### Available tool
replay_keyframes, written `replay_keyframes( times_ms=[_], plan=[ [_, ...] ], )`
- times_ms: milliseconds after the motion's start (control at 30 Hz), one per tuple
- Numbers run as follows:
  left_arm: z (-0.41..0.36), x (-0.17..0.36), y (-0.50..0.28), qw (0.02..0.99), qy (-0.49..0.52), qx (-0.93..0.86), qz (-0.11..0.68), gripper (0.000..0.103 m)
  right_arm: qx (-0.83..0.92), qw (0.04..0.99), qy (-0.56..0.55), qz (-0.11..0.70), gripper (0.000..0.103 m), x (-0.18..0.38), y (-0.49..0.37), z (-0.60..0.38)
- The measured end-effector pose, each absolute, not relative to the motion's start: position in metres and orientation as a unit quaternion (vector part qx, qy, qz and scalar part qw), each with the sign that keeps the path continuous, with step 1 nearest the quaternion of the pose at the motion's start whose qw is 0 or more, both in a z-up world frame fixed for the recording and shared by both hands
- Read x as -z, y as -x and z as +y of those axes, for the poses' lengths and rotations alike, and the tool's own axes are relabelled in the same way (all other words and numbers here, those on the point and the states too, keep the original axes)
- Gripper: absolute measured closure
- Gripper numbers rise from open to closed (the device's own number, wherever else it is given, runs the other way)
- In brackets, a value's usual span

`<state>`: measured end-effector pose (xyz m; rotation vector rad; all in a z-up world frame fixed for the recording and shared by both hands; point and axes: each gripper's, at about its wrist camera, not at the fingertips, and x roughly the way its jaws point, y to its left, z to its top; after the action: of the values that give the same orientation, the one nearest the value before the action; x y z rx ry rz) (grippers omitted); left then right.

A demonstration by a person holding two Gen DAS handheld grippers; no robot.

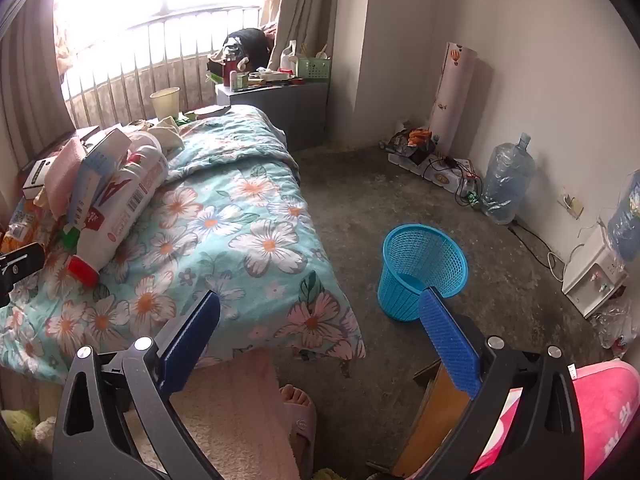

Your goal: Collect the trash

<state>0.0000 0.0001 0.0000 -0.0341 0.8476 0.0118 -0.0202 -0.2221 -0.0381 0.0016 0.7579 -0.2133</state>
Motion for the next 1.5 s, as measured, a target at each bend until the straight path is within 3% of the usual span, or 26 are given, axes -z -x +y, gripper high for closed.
replay_keyframes(
  times_ms=[1500],
  plan=[
    [0.009, 0.006, -0.001, 0.906, 0.016, -0.016, 0.422, 0.009, 0.101, 0.923, 0.000, 0.371, 0.006, 0.038, 0.018, -0.219]
  ],
)
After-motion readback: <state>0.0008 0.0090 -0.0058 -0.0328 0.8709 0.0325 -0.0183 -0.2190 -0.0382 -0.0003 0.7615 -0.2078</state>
